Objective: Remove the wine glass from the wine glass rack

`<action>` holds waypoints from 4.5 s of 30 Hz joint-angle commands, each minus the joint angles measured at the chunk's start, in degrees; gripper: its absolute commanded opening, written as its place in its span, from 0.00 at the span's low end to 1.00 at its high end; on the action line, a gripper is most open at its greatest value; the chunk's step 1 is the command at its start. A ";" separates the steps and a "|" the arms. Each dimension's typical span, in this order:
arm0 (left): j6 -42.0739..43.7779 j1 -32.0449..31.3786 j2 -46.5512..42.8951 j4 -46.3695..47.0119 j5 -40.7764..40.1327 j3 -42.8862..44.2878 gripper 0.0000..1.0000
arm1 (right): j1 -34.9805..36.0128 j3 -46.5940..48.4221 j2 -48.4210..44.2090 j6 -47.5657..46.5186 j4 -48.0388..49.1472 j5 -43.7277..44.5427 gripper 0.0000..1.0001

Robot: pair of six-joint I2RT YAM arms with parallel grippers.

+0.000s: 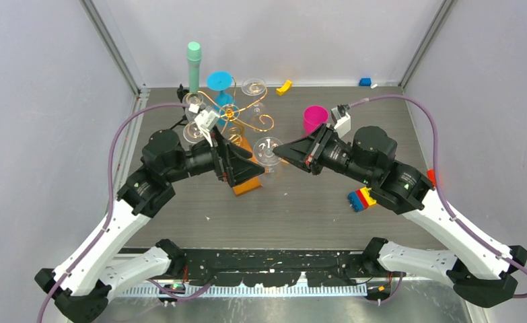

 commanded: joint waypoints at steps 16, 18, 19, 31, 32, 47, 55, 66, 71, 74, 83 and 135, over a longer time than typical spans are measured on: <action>19.49 -5.31 5.61 32.22 12.26 -3.21 0.72 | 0.25 4.45 -3.14 8.55 6.05 -5.42 0.00; 18.37 -5.31 5.93 32.90 12.46 -3.42 0.68 | 0.30 4.59 -3.43 8.55 6.28 -5.48 0.00; 17.88 -5.31 6.14 32.98 12.73 -3.42 0.66 | 0.32 4.63 -3.50 8.55 6.34 -5.44 0.00; 14.78 -5.39 7.37 34.09 15.81 -3.65 0.31 | 0.26 5.13 -3.85 8.11 6.55 -5.47 0.00; 14.60 -5.39 7.60 34.28 16.03 -3.47 0.26 | 0.25 5.14 -3.80 8.11 6.56 -5.57 0.00; 13.26 -5.39 7.81 41.17 4.92 -1.72 0.00 | 0.25 2.02 -7.44 -7.84 7.53 1.65 0.67; 2.05 -5.39 8.24 48.39 -14.59 -0.61 0.00 | 0.25 -2.89 -15.52 -17.76 5.21 12.28 0.77; -19.54 -5.39 6.94 55.02 -38.73 -3.13 0.00 | 0.25 -11.40 -17.67 -19.16 18.24 4.82 0.78; -21.34 -5.72 7.88 61.69 -37.18 -3.93 0.00 | 0.21 -12.00 -16.65 -18.44 25.61 -1.95 0.76; -23.04 -5.83 8.68 64.53 -37.41 -4.26 0.00 | 0.25 -10.33 -14.87 -18.20 25.91 -3.64 0.73; -25.24 -6.18 9.48 66.61 -36.58 -4.28 0.00 | 0.25 -7.78 -10.49 -15.20 29.29 -2.38 0.62; -15.32 -6.18 5.17 50.40 -24.50 -3.75 1.00 | 0.25 5.79 -5.81 -26.58 11.58 23.46 0.00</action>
